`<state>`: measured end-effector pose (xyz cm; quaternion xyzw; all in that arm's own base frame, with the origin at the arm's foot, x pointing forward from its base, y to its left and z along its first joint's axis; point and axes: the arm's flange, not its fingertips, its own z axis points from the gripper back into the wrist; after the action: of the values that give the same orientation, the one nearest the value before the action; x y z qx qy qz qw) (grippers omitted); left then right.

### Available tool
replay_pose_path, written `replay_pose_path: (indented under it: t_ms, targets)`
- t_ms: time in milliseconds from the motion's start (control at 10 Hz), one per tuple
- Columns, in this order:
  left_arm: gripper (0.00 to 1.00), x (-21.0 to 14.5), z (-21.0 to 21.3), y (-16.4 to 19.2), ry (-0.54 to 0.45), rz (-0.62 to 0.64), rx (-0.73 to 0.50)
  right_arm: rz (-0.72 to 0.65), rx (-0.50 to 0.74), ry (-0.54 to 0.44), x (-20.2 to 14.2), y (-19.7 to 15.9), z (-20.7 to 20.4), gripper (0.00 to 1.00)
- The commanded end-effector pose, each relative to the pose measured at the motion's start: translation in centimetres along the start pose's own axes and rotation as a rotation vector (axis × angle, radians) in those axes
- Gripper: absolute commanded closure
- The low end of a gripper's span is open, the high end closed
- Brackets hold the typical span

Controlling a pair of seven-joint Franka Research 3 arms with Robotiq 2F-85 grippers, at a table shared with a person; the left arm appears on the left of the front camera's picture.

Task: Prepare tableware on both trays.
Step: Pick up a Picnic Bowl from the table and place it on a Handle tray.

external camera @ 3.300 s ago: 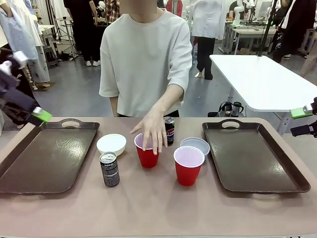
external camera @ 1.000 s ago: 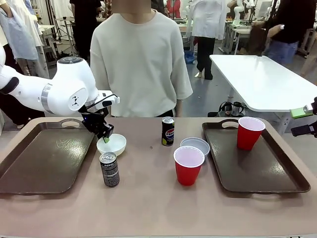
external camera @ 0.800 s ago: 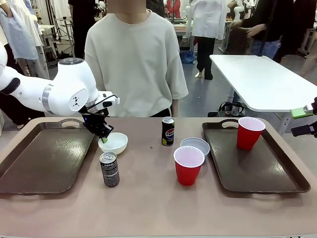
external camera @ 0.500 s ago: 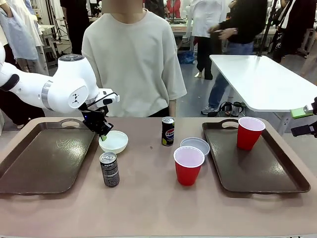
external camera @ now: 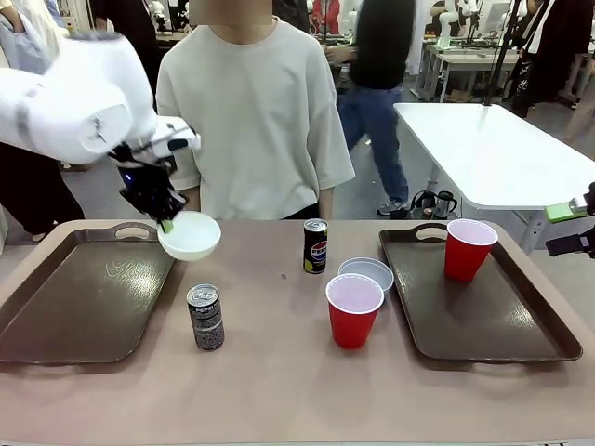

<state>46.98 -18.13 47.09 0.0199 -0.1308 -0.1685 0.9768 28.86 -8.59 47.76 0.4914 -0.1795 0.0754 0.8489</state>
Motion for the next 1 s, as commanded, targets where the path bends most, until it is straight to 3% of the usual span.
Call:
replay_pose_path:
  t_ms: [0,100,200,300,500,700,900]
  targets:
    - [1.00,-2.8,3.3,1.0,-0.030,0.096,0.051,0.020,0.025,-0.015,0.3,-0.1,-0.1,0.00]
    - [1.00,0.0,0.0,0.0,0.000,0.000,0.000,0.020,0.025,-0.015,0.3,-0.1,-0.1,0.00]
    - [1.00,0.0,0.0,0.0,0.000,0.000,0.000,0.020,0.025,-0.015,0.3,-0.1,-0.1,0.00]
    - [0.96,-1.6,4.0,0.7,-0.035,0.025,0.021,0.020,0.025,-0.015,0.3,-0.1,-0.1,0.00]
    - [0.96,-4.2,3.9,6.1,0.012,0.078,-0.108,0.020,0.025,-0.015,0.3,-0.1,-0.1,0.00]
    - [0.96,-8.5,5.3,11.4,0.049,0.129,-0.144,0.020,0.025,-0.015,0.3,-0.1,-0.1,0.00]
    - [0.96,-10.7,5.6,13.9,0.067,0.163,-0.161,0.020,0.025,-0.015,0.3,-0.1,-0.1,0.00]
